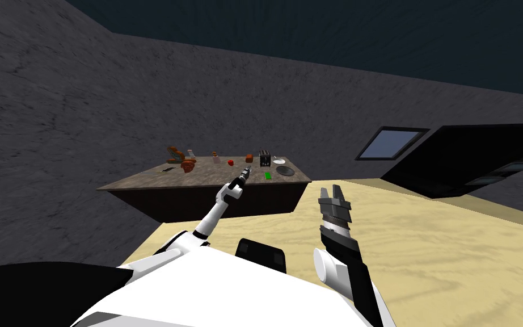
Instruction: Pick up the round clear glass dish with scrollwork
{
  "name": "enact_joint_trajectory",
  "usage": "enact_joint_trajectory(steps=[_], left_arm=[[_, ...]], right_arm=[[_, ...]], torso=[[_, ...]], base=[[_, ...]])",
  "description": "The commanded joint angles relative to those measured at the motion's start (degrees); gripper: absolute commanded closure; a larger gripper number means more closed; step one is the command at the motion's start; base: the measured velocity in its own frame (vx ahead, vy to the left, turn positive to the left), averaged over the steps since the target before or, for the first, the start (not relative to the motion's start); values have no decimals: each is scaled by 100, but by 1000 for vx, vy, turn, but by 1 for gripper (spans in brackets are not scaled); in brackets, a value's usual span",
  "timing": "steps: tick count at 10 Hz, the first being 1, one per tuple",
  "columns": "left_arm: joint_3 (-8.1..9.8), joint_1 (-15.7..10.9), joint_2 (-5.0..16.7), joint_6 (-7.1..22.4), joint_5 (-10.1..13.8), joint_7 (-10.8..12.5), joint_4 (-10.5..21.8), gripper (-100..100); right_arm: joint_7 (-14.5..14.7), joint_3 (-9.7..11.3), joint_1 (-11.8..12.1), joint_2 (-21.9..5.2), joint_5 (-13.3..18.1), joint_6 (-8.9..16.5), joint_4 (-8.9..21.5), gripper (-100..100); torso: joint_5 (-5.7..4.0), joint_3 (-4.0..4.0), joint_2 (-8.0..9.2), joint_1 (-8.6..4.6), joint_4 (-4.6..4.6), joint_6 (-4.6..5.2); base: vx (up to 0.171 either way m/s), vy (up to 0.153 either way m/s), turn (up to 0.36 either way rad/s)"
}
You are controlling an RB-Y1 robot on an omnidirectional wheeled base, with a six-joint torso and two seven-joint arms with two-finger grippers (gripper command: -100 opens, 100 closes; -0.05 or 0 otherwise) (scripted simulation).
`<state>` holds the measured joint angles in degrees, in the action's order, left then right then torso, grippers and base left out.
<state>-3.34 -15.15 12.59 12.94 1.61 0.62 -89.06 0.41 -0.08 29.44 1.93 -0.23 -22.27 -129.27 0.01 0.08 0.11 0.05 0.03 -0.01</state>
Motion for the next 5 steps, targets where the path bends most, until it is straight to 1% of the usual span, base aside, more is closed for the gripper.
enact_joint_trajectory(steps=[1,2,3,4,5], left_arm=[[-8,-128,5,117,27,-13,194,-100],[-20,-409,25,336,98,-31,470,-100],[-33,-599,43,485,172,-50,662,-100],[-33,-685,43,551,172,-50,827,-100],[-47,-916,59,759,250,-71,977,-100]], right_arm=[[0,0,0,0,0,0,0,0],[0,0,0,0,0,0,0,0],[0,0,0,0,0,0,0,0],[0,0,0,0,0,0,0,0],[0,0,0,0,0,0,0,0]], torso=[[0,0,0,0,0,0],[0,-1,-2,0,0,0],[0,-3,-6,-1,-1,0],[0,-4,-7,2,-1,-1],[1,-6,-10,1,-2,0]], base=[[-33,18,11],[-23,18,25],[-21,28,37],[-11,22,10],[-1,24,22]])
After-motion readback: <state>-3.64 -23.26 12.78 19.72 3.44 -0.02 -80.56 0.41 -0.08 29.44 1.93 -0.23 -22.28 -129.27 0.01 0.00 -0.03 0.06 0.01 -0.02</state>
